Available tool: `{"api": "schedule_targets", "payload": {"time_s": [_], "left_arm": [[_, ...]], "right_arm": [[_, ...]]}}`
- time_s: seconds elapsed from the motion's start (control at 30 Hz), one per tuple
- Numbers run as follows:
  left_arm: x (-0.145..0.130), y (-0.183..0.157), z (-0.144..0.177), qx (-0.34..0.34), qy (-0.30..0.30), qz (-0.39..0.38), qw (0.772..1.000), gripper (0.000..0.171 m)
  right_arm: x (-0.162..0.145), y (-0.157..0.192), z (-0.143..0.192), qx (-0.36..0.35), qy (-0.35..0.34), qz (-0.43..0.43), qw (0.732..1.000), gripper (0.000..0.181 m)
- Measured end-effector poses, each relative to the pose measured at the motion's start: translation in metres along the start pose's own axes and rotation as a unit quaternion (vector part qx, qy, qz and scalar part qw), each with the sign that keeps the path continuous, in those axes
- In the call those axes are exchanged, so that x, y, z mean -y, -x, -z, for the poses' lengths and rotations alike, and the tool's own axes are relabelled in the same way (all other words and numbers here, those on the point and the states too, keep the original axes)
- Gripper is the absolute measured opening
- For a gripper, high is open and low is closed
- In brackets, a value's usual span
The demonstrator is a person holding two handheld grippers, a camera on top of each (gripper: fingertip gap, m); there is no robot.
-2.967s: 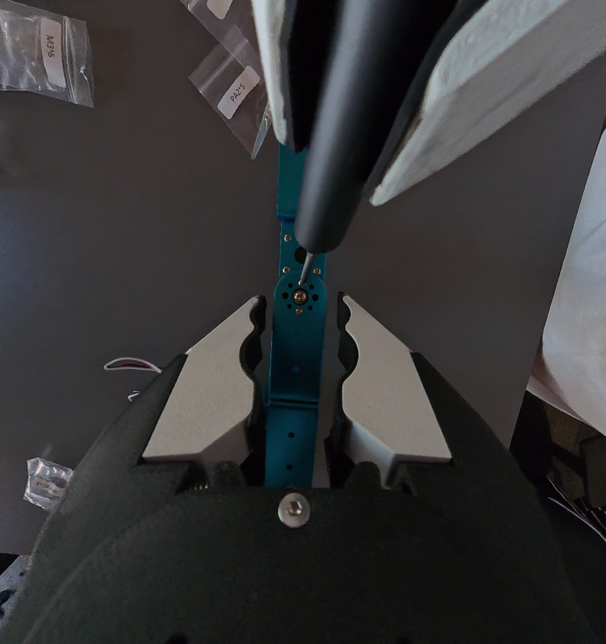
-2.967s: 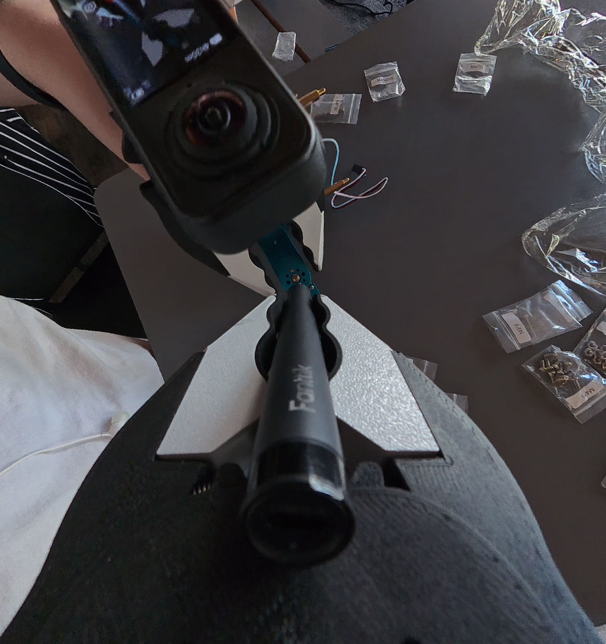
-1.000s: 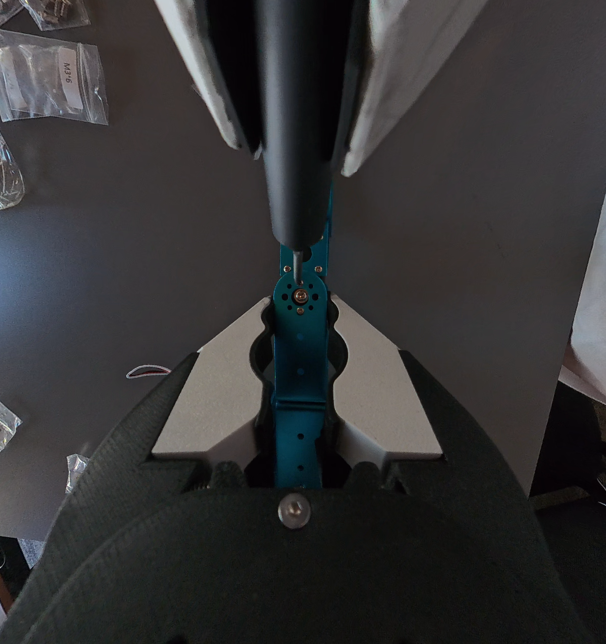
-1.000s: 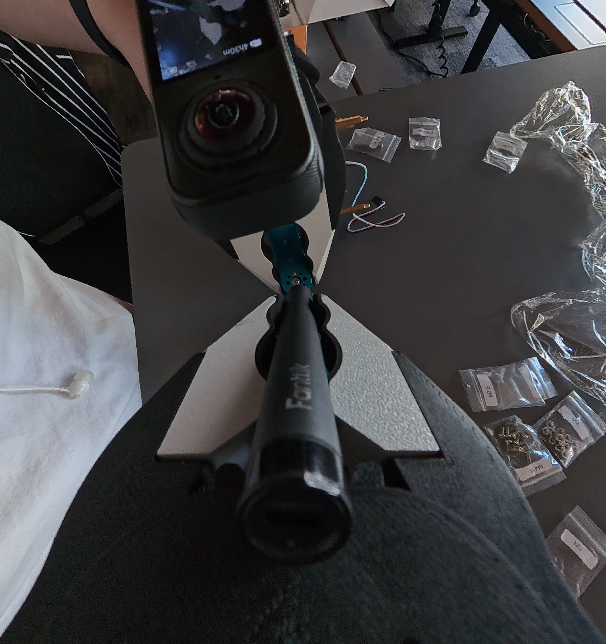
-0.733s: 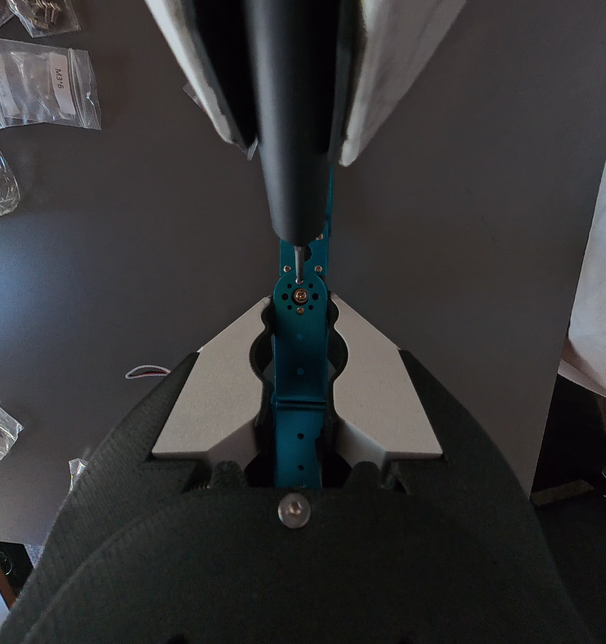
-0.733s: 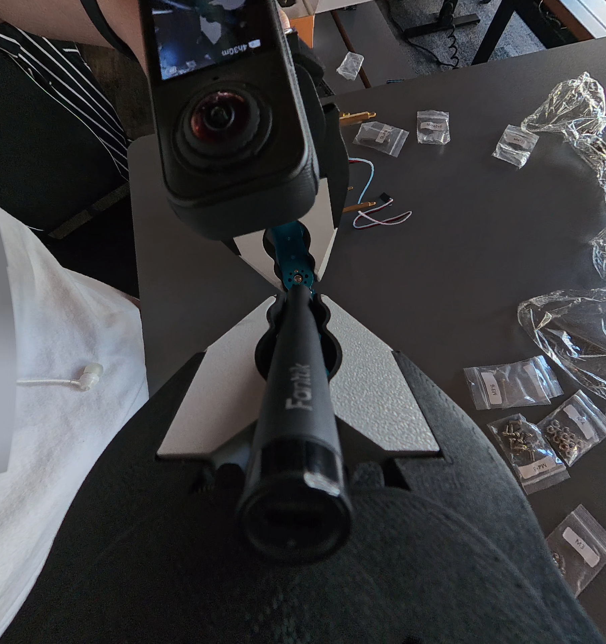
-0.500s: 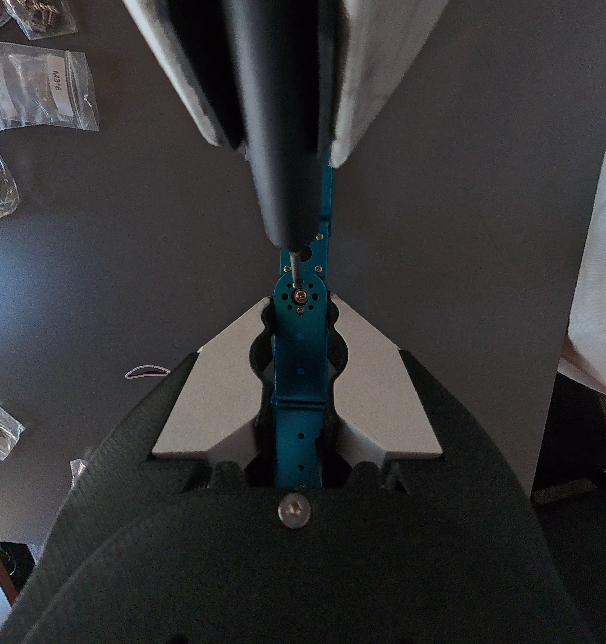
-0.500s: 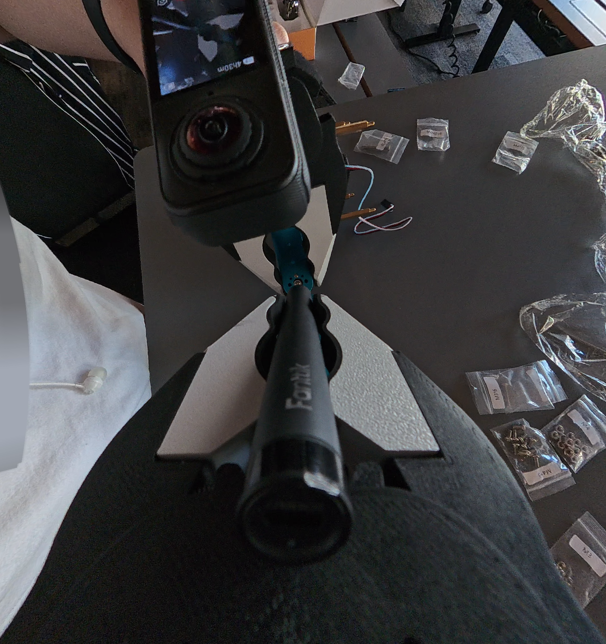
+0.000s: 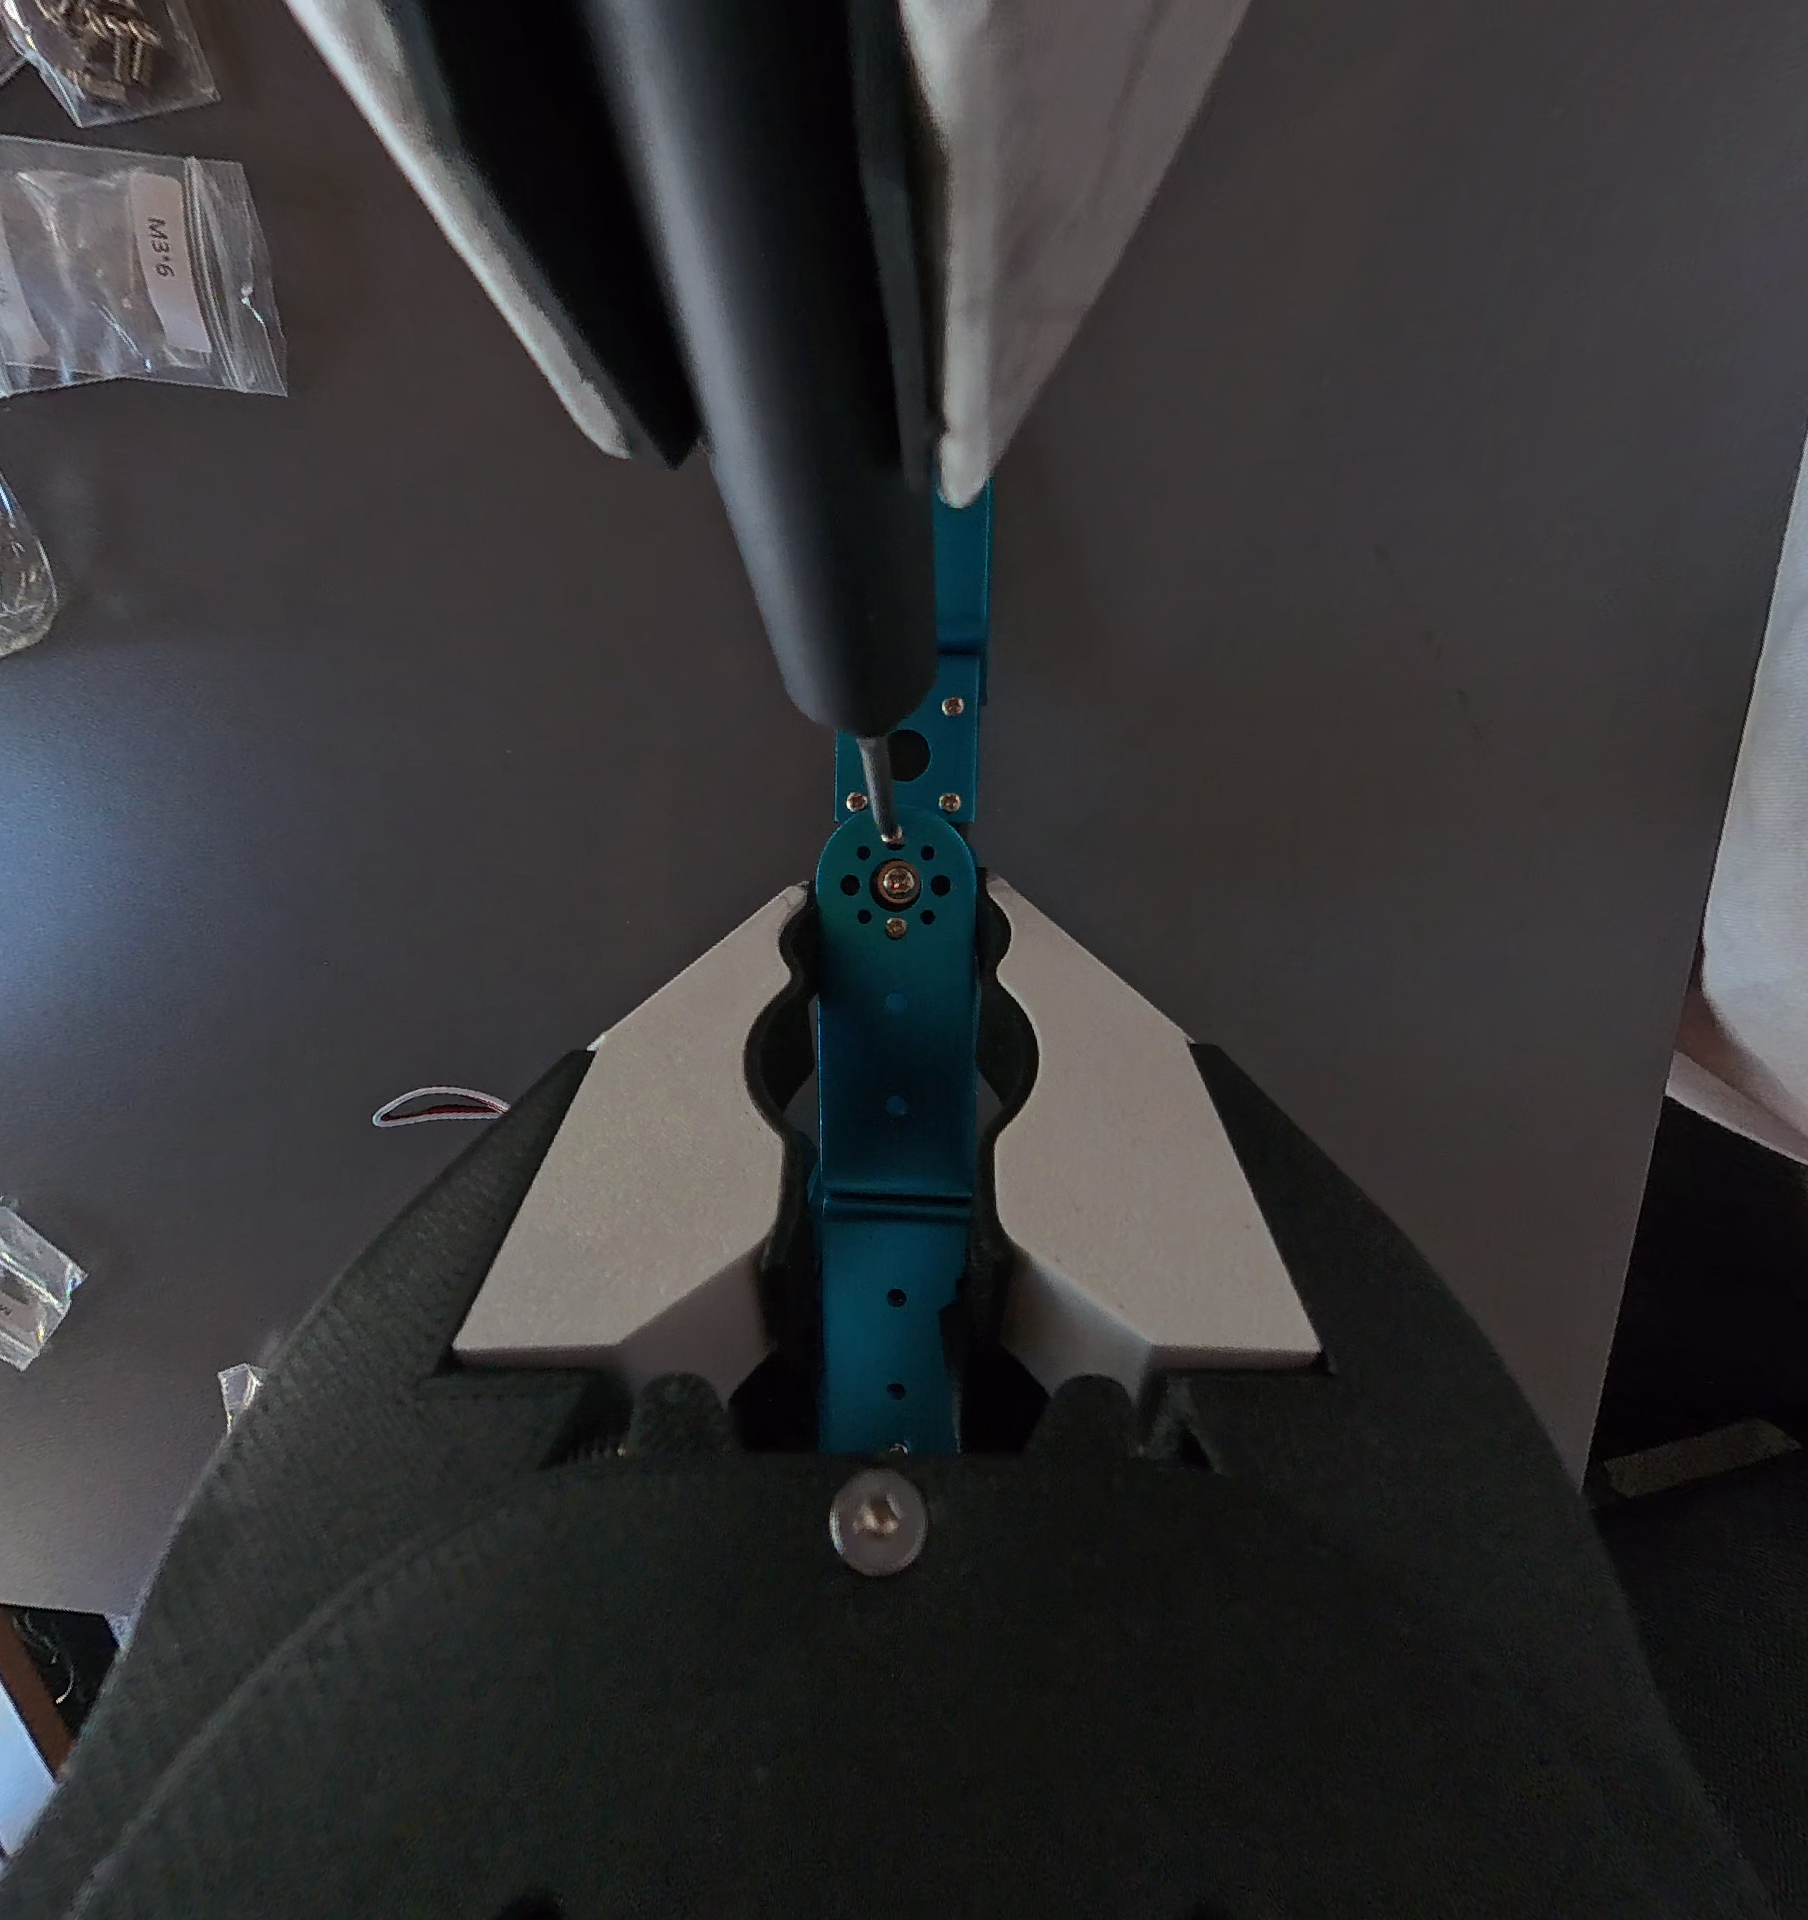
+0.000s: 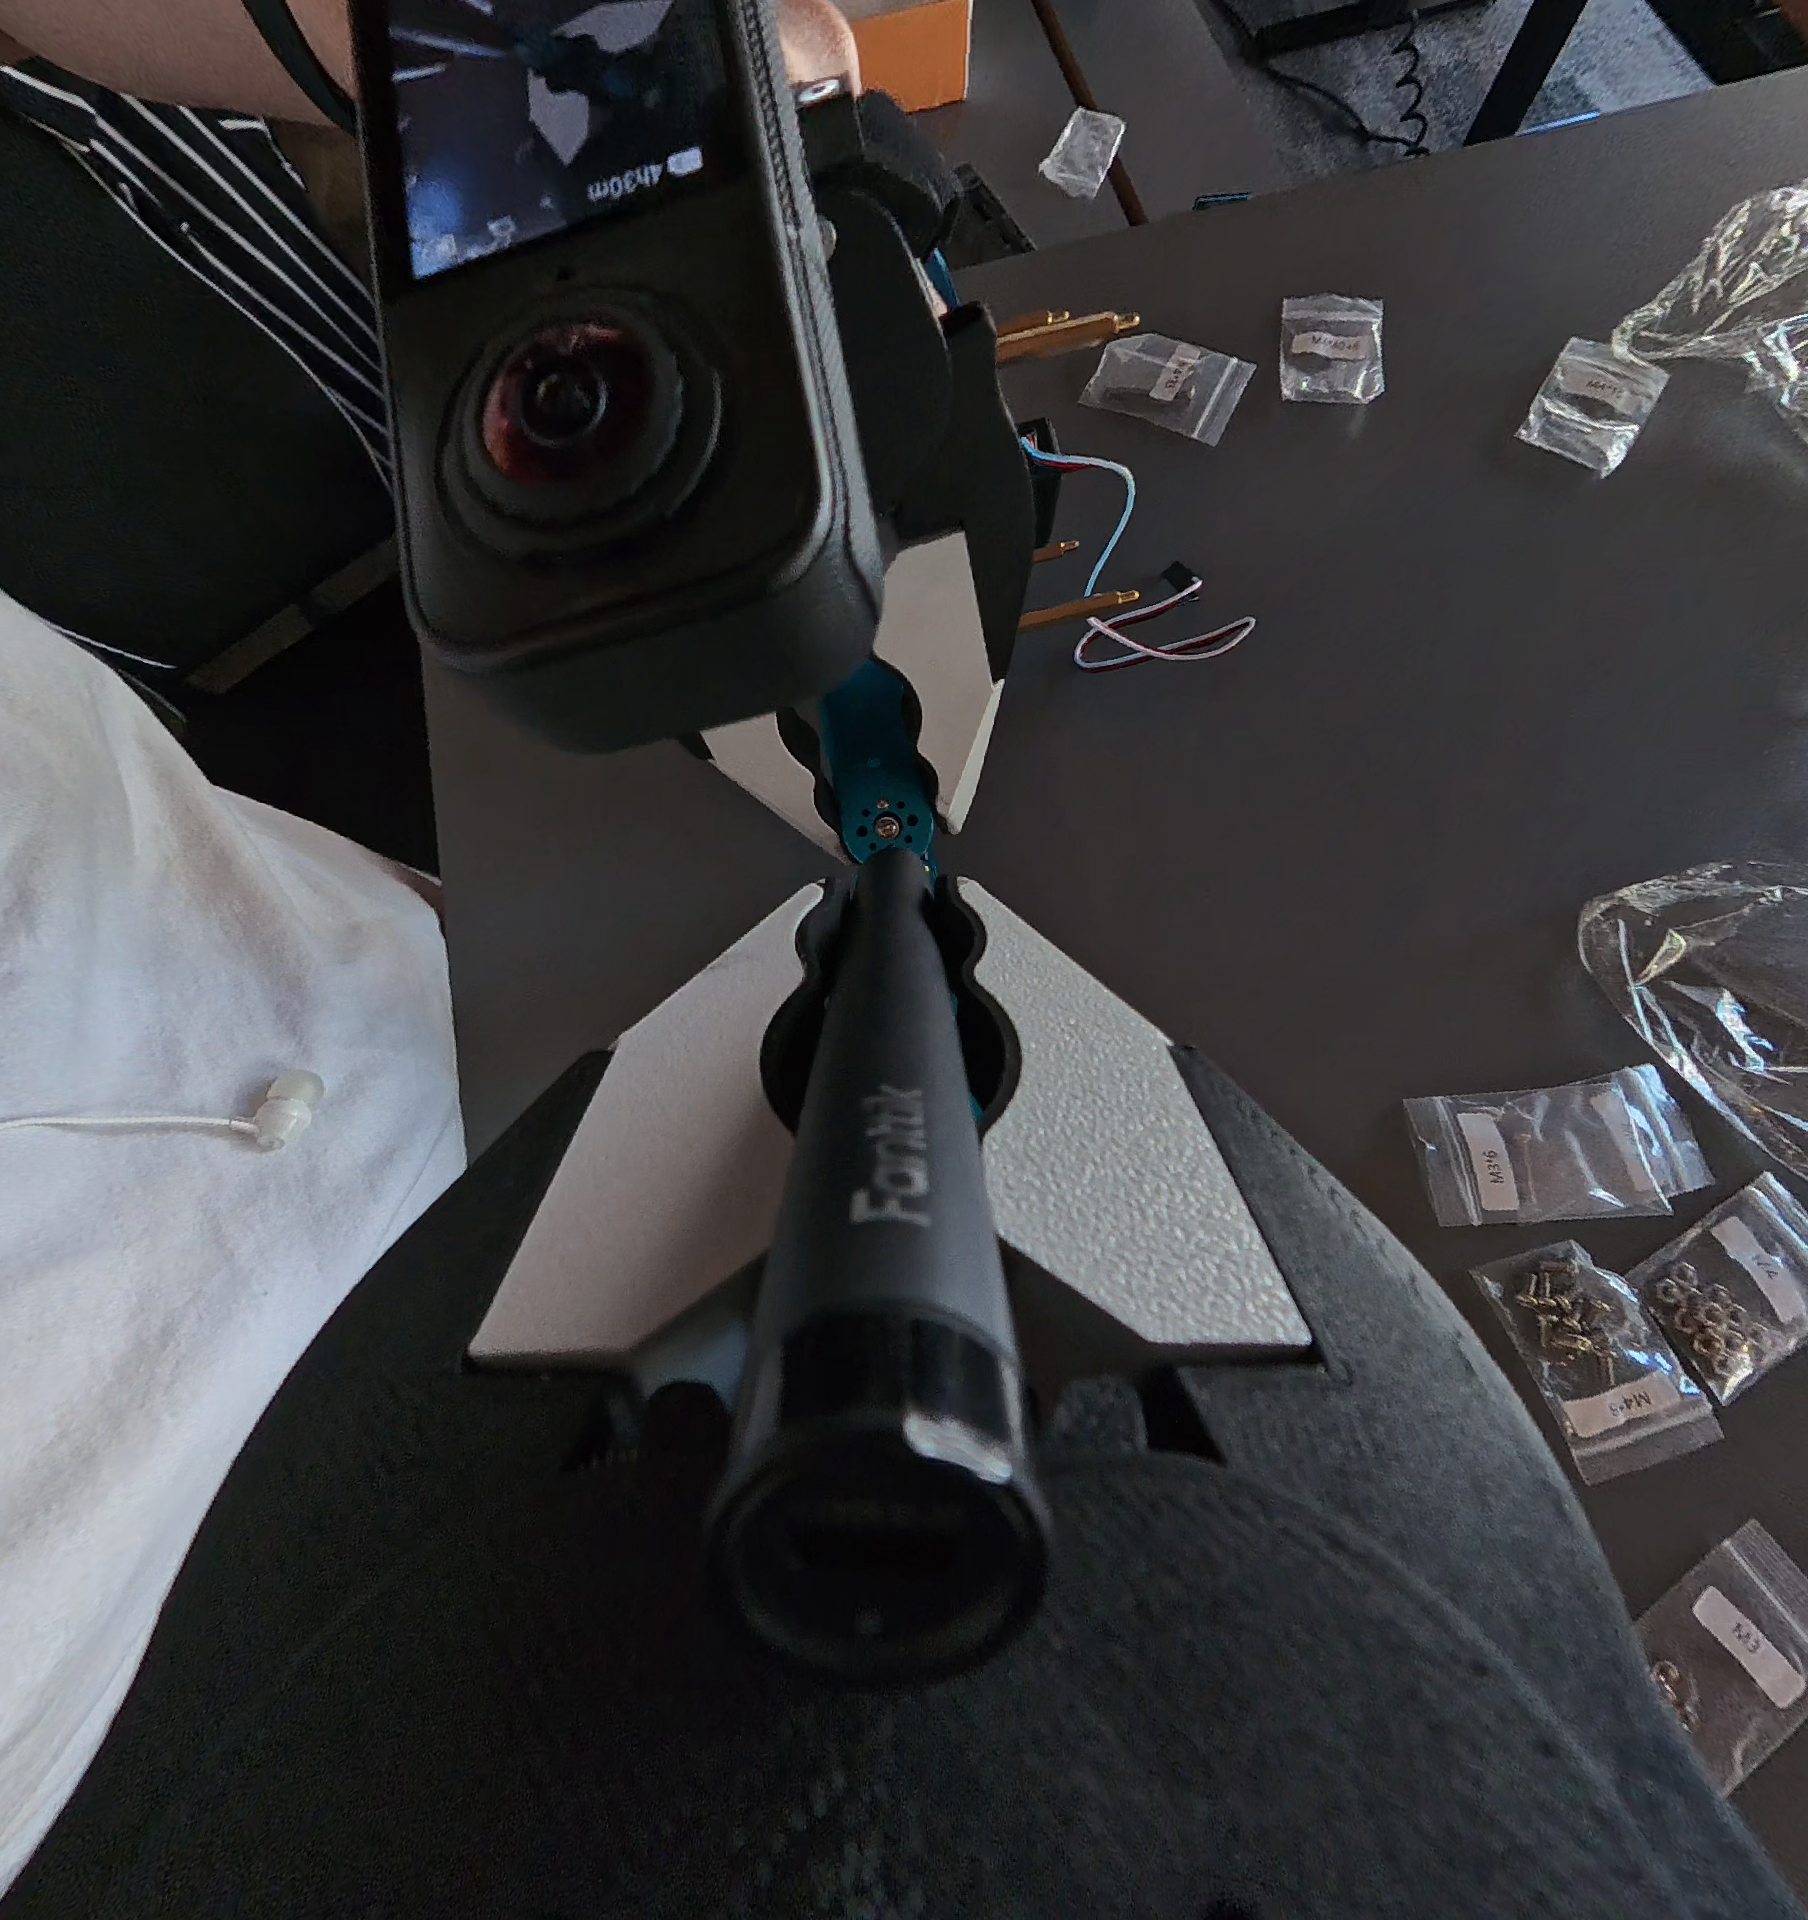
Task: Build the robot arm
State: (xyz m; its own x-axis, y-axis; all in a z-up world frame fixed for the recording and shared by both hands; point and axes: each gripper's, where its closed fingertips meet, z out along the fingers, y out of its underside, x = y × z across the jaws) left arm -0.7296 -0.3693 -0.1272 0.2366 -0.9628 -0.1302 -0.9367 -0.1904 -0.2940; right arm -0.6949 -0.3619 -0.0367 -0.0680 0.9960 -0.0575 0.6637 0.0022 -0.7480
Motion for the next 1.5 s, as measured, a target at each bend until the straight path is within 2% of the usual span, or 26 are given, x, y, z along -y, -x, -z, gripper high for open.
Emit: {"api": "schedule_targets", "payload": {"time_s": [0.23,0.7,0.97,1.2,1.5], "left_arm": [[0.0001,-0.0001,-0.0005,0.002,0.001,-0.001,1.000,0.027],[0.0004,0.0014,-0.0003,-0.002,-0.002,0.002,1.000,0.026],[0.0006,0.0007,-0.0008,-0.003,-0.001,0.000,1.000,0.027],[0.0008,0.0019,-0.0011,-0.001,0.000,0.004,1.000,0.026],[0.0005,0.0018,-0.0018,0.004,0.006,0.006,1.000,0.027]], "right_arm": [[0.0005,-0.0017,-0.0017,0.027,0.011,-0.012,1.000,0.019],[0.0032,-0.0041,-0.0028,0.033,0.037,0.022,0.999,0.019],[0.0041,-0.0052,-0.0040,0.044,0.050,0.014,0.998,0.019],[0.0044,-0.0056,-0.0039,-0.003,0.057,-0.054,0.997,0.019],[0.0016,-0.0048,-0.0026,-0.063,0.053,-0.171,0.982,0.019]]}}
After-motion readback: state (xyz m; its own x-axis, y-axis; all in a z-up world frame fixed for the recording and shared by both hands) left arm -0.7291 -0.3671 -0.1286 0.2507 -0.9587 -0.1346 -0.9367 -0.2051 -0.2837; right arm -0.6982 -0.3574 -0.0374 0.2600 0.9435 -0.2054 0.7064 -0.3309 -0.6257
